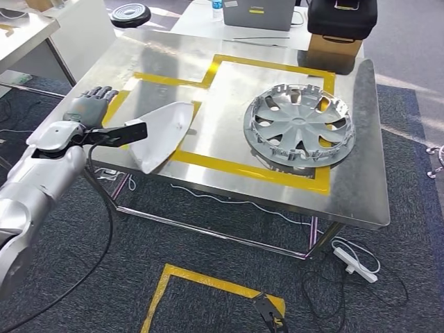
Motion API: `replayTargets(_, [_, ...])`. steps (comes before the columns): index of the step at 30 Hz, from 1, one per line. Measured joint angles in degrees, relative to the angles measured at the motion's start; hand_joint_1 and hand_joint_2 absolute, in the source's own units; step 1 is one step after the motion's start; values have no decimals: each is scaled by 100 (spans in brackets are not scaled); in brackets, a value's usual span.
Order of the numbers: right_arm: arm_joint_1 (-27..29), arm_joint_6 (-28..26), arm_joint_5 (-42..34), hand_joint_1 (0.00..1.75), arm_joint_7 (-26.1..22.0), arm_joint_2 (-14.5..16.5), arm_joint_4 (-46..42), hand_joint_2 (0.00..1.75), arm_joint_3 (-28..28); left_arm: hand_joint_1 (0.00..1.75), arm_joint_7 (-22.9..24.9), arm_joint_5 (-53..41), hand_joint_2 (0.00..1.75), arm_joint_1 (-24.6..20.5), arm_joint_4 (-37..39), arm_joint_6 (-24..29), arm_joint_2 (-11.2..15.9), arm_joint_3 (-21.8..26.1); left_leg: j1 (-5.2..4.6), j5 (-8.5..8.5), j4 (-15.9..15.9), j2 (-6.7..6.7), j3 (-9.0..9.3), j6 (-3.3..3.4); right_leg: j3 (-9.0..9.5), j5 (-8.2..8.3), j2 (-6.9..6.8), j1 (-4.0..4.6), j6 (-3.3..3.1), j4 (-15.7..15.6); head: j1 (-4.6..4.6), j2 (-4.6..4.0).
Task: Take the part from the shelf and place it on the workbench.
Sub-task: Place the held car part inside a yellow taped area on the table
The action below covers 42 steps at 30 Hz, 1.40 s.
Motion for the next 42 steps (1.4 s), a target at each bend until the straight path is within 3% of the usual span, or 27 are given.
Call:
replayTargets(2, [-3, 7, -4, 0, -3, 0, 0, 175, 2, 0, -11, 45, 0, 28, 0, 16, 41, 39, 0, 0, 0, 0, 0, 0, 1, 0, -1, 0, 0, 0, 0, 1])
replayTargets(6, [-13, 13, -13, 0, -16, 0, 0, 0, 3, 0, -1, 87, 0, 78, 0, 67, 75, 115, -1, 0, 0, -1, 0, 0, 3, 0, -3, -1, 0, 0, 0, -1])
replayTargets(18, [-18, 10, -20, 0, -17, 0, 0, 0, 5, 0, 80, 194, 0, 191, 0, 181, 68, 278, -15, -23, 28, -1, -10, 34, 5, -1, -2, -21, 10, -8, -1, 1])
replayTargets(24, [-19, 5, -38, 0, -17, 2, 0, 0, 5, 0, 20, 206, 0, 208, 0, 181, 56, 313, -14, 17, 22, 14, -15, 134, -2, -3, -5, -38, 109, -18, 0, 0])
replayTargets(26, [-20, 2, -46, 0, -19, 2, 0, 0, 5, 0, 10, 204, 0, 215, 0, 183, 31, 338, 30, 65, -40, 36, 2, 175, -132, -219, -24, -36, 163, 259, 17, 1])
replayTargets(28, [-12, -1, -56, 0, -20, 2, 0, 0, 5, 0, 4, 201, 0, 245, 1, 185, 14, 363, 50, 75, -49, 55, 0, 185, -438, -595, -44, -52, 212, 984, 31, 1])
replayTargets(30, [4, -4, -62, 0, -20, 1, 0, 0, 5, 0, 4, 199, 0, 300, 2, 184, 7, 372, 69, 76, -46, 65, -1, 177, -675, -750, -51, -70, 256, 1555, 30, -1])
replayTargets(31, [9, -5, -64, 0, -20, 0, 0, 0, 5, 0, 4, 198, 0, 325, 2, 184, 0, 374, 86, 75, -43, 66, -2, 163, -657, -666, -53, -82, 278, 1541, 31, -1])
replayTargets(32, [9, -5, -66, 0, -20, 0, 0, 0, 5, 0, 4, 198, 0, 342, 2, 184, -7, 376, 108, 72, -35, 65, -1, 139, -527, -494, -57, -98, 301, 1296, 31, -1])
replayTargets(34, [0, -7, -67, 0, -20, 4, 0, 0, 5, 0, 3, 197, 0, 342, 2, 185, -13, 383, 142, 54, 0, 60, -15, 53, -111, -186, -66, -124, 352, 535, 41, 1])
replayTargets(36, [-8, -8, -69, 0, -21, 10, 0, 0, 5, 0, 1, 196, 0, 327, 2, 187, -10, 389, 140, 57, 43, 48, -48, -42, 105, -118, -51, -122, 302, 140, 51, 1])
replayTargets(39, [-15, -9, -71, 0, -20, 11, 0, 0, 5, 0, -5, 189, 0, 325, 2, 186, -14, 391, 148, 80, 57, 41, -90, -144, 47, -125, -27, -96, 90, 147, 49, 1])
replayTargets(40, [-16, -9, -71, 0, -21, 11, 0, 0, 5, 0, -8, 187, 0, 326, 2, 186, -18, 391, 153, 5, 122, 47, -127, -162, 22, -103, -26, -95, 27, 143, 45, 0])
replayTargets(42, [-14, -10, -72, 0, -23, 11, 0, 0, 5, 0, -11, 184, 0, 326, 2, 186, -22, 391, 140, -367, 614, 57, -342, -167, -31, -44, -24, -91, -81, 117, 35, 0])
